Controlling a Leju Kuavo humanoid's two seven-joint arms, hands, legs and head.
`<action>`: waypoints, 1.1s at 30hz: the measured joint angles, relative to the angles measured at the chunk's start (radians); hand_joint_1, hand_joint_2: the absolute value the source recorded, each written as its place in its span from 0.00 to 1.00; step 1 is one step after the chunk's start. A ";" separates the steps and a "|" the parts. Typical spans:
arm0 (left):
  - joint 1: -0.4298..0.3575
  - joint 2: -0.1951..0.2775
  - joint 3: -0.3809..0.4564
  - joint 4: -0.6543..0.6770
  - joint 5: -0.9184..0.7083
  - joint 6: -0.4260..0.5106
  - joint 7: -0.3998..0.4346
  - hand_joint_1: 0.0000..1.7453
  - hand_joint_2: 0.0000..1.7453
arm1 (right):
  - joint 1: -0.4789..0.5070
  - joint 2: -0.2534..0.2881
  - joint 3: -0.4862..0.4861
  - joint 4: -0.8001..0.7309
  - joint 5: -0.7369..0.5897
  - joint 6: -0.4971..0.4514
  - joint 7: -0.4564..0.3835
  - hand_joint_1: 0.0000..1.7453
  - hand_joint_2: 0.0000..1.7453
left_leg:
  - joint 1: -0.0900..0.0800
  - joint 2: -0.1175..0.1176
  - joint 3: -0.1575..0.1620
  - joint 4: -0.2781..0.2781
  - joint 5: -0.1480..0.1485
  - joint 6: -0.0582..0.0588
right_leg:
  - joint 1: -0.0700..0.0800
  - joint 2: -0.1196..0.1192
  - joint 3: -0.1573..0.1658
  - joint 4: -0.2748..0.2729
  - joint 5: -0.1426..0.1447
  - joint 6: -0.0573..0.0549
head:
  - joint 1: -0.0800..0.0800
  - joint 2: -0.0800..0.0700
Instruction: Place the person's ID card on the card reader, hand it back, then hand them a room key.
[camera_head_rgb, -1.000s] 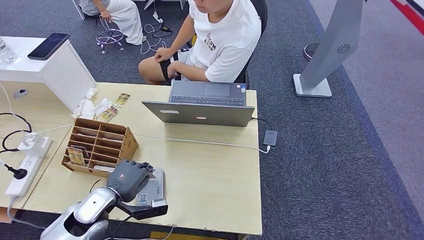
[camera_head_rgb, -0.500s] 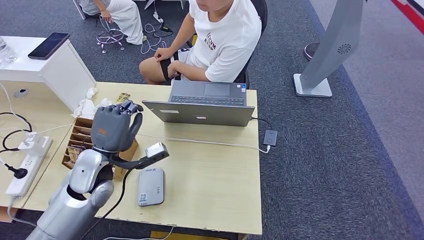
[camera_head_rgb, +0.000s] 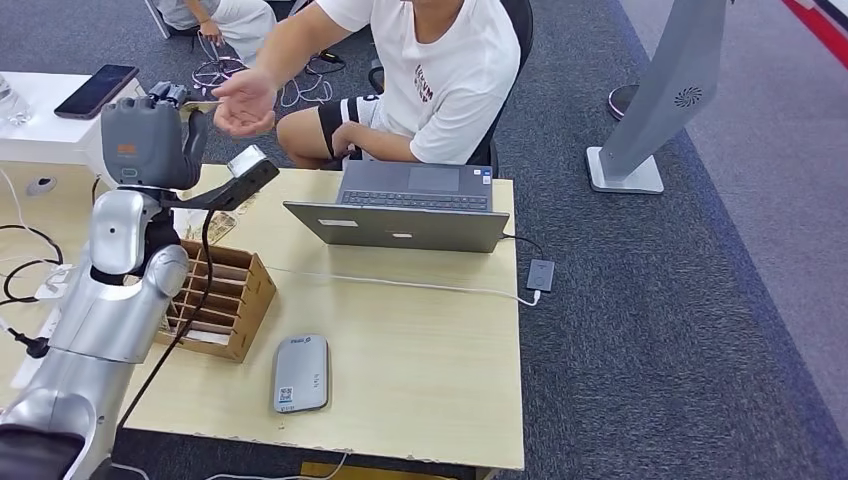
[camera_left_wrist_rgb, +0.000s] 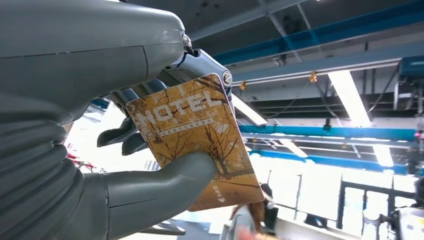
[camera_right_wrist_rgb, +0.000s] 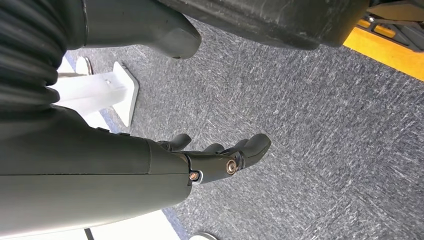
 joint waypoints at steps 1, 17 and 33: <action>-0.010 0.000 0.001 0.018 0.000 -0.001 0.000 1.00 1.00 | 0.000 0.000 0.000 0.000 -0.002 0.002 0.002 0.00 1.00 | 0.000 0.000 0.000 0.000 0.000 0.000 | 0.000 0.000 0.000 0.000 0.000 0.000 | 0.000 0.000; -0.042 -0.034 0.002 0.131 -0.018 0.019 0.002 0.00 1.00 | -0.002 -0.003 0.000 0.000 -0.010 0.006 0.008 0.00 1.00 | 0.000 0.000 0.000 0.000 0.000 0.000 | 0.000 0.000 0.000 0.000 0.000 0.000 | 0.000 0.000; 0.268 -0.034 0.002 -0.103 -0.002 0.120 -0.114 0.00 1.00 | 0.003 -0.006 -0.002 0.000 -0.046 -0.003 0.010 0.00 1.00 | 0.000 0.003 -0.002 -0.001 -0.002 0.000 | -0.001 0.003 -0.001 0.000 -0.001 0.000 | 0.000 0.000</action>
